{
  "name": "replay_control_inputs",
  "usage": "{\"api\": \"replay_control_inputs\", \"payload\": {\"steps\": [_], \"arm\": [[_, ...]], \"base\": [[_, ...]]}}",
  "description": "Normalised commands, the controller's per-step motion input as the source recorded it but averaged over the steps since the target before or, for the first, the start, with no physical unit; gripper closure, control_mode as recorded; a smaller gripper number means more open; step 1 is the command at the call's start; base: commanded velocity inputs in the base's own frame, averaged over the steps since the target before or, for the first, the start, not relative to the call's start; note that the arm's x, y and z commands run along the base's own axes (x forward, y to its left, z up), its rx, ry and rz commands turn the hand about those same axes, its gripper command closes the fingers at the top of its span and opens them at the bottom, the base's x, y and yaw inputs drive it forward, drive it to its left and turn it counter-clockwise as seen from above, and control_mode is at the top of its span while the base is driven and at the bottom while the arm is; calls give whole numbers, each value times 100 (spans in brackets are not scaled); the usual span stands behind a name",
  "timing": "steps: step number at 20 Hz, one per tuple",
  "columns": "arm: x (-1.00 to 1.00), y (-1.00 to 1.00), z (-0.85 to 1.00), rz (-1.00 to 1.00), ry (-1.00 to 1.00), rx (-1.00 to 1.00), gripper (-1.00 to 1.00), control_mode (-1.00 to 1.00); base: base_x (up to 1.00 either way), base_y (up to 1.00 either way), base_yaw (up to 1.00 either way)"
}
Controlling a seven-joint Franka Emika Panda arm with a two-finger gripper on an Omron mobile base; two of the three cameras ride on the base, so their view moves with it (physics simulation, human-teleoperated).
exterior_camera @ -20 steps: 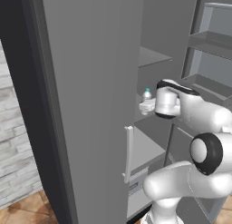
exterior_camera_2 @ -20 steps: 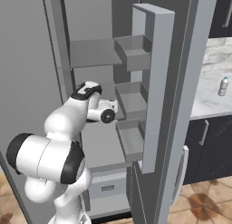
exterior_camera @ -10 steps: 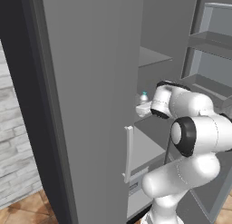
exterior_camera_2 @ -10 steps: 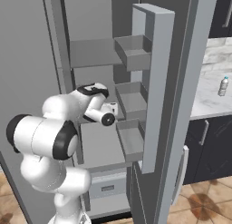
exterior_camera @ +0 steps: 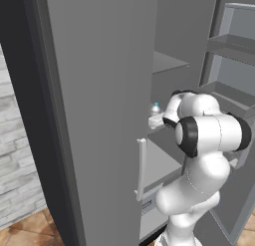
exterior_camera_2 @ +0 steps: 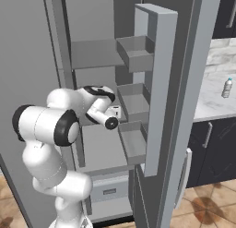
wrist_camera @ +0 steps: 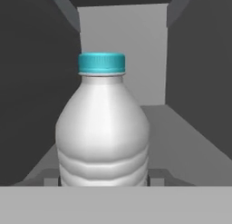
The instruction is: Take the bottled waters from the counter and place them in the freezer to freeze. Close the freezer door after placing the bottles.
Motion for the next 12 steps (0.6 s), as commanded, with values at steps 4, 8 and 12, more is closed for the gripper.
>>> {"api": "replay_control_inputs", "payload": {"steps": [4,8,12], "arm": [[27,0,-2,0,0,0,100,-100],[25,0,0,0,0,0,100,-100],[21,0,-8,0,0,0,100,-100]], "base": [[0,0,0],[0,0,0],[0,0,0]]}}
